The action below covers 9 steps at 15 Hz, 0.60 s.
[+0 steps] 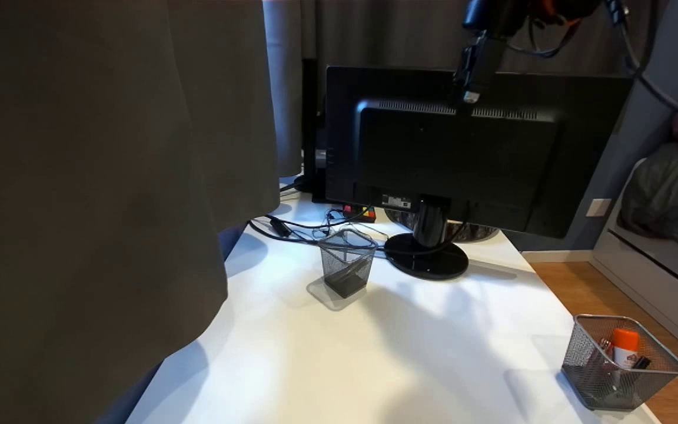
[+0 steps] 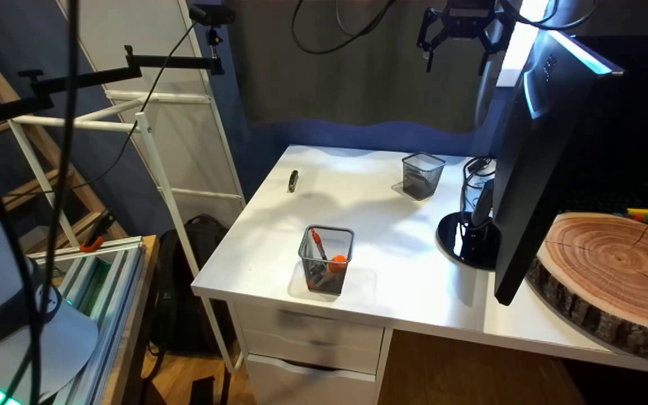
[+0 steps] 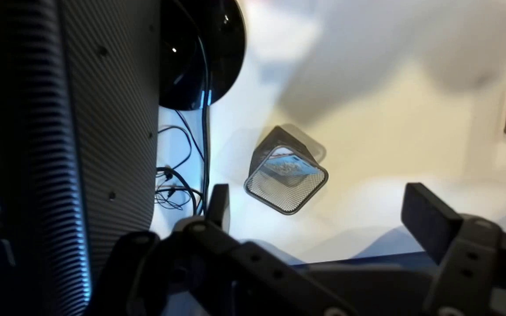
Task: Move the empty pens and pencils desktop storage organiser to the left
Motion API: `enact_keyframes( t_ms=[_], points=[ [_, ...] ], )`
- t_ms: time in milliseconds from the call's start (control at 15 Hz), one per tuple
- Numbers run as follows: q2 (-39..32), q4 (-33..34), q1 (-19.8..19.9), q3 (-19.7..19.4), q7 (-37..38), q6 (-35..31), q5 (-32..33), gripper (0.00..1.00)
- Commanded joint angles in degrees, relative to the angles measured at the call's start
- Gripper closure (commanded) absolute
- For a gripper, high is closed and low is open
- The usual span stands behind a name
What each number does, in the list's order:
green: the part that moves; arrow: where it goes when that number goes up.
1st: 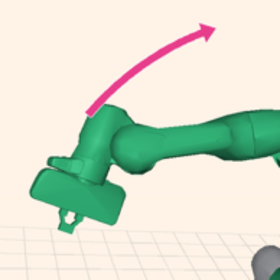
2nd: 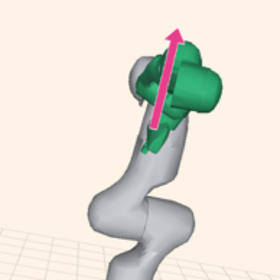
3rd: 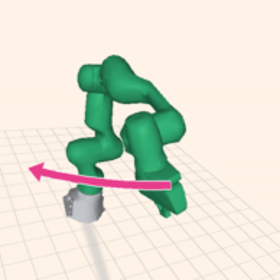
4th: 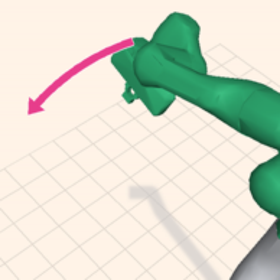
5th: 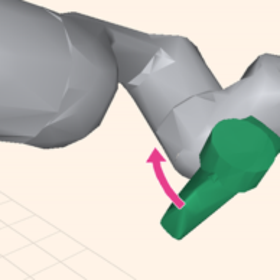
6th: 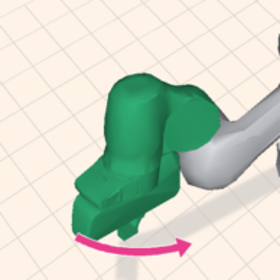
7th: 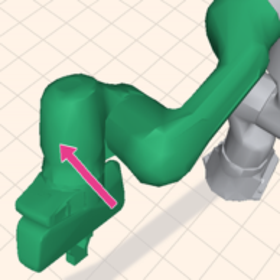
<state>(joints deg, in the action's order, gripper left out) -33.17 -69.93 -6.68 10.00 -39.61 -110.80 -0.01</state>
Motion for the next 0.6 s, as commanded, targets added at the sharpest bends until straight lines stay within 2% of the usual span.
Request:
enact_keyframes(
  t_ms=[0,267,333,400,533],
  points=[
    [-12.03,13.78,-2.62,0.52,9.30,3.20,-2.29,0.00],
    [-21.49,22.41,-5.48,-0.90,21.99,6.62,-0.97,0.00],
    [-23.62,24.52,-5.78,-0.66,22.83,8.19,-1.12,0.00],
    [-17.94,15.78,-4.36,-0.03,19.19,4.00,-0.96,0.00],
    [-21.37,19.20,-4.97,-0.07,21.12,5.23,-0.96,0.00]
  ],
)
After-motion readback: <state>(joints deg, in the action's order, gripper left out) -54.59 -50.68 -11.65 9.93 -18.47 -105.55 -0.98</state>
